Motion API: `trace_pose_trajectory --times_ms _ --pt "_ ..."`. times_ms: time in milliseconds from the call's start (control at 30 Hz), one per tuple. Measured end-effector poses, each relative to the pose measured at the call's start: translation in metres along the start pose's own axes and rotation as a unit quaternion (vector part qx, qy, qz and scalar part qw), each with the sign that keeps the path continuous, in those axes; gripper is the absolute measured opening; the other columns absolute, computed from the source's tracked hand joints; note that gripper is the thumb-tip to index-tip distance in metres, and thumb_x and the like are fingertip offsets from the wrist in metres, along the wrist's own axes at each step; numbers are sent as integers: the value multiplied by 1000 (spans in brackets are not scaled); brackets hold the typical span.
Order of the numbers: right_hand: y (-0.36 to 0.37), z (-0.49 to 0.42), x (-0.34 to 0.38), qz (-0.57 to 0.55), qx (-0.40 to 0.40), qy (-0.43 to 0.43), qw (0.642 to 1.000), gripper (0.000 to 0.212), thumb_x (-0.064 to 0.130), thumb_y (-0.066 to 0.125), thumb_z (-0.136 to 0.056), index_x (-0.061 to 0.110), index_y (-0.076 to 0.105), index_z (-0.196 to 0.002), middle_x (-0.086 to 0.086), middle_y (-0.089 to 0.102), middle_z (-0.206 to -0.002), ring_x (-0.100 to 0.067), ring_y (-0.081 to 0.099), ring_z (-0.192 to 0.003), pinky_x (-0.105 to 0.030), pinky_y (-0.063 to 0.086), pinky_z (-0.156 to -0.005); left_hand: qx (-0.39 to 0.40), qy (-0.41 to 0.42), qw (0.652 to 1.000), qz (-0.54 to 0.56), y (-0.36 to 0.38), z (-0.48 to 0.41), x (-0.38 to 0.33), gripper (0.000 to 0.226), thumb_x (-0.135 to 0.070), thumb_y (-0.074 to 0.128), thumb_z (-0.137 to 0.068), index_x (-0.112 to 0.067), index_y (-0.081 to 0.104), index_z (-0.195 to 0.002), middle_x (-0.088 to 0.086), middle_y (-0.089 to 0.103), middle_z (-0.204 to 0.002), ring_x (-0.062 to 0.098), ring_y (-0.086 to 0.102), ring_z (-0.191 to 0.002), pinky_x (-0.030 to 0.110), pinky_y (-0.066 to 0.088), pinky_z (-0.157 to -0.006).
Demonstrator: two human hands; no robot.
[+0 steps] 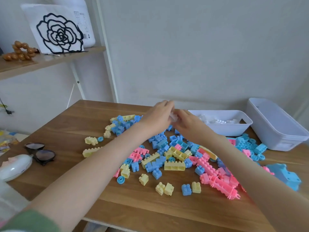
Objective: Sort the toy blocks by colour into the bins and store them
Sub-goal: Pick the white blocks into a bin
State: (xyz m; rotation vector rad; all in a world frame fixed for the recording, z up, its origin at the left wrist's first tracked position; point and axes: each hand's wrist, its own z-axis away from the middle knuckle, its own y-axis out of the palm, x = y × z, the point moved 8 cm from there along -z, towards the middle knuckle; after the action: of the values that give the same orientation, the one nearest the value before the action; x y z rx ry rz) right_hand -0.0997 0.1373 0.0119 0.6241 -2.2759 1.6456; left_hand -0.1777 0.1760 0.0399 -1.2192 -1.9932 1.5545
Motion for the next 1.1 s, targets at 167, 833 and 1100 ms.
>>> trace_pose_trajectory --times_ms 167,833,1100 --pt "-55 17 -68 46 -54 64 995 32 15 51 -94 4 50 -124 -15 60 -109 -30 57 -95 -25 33 -73 13 45 995 84 31 -56 -59 18 -4 48 -86 -6 50 -104 10 56 -106 25 51 -100 27 27 -67" --pt "-44 33 -169 147 78 190 968 36 19 25 -102 16 37 -136 -7 44 -139 -30 44 -122 -45 26 -101 91 32 995 -32 110 -84 -22 40 -65 37 -89 -34 59 -100 -9 64 -102 12 58 -96 35 52 -75" --pt "-58 34 -135 21 -6 133 991 37 28 37 -100 15 41 -135 -4 60 -120 -19 55 -107 -29 40 -93 -6 21 1000 -17 82 -76 -20 24 -36 50 -93 -22 64 -107 -4 61 -114 17 53 -107 28 42 -78"
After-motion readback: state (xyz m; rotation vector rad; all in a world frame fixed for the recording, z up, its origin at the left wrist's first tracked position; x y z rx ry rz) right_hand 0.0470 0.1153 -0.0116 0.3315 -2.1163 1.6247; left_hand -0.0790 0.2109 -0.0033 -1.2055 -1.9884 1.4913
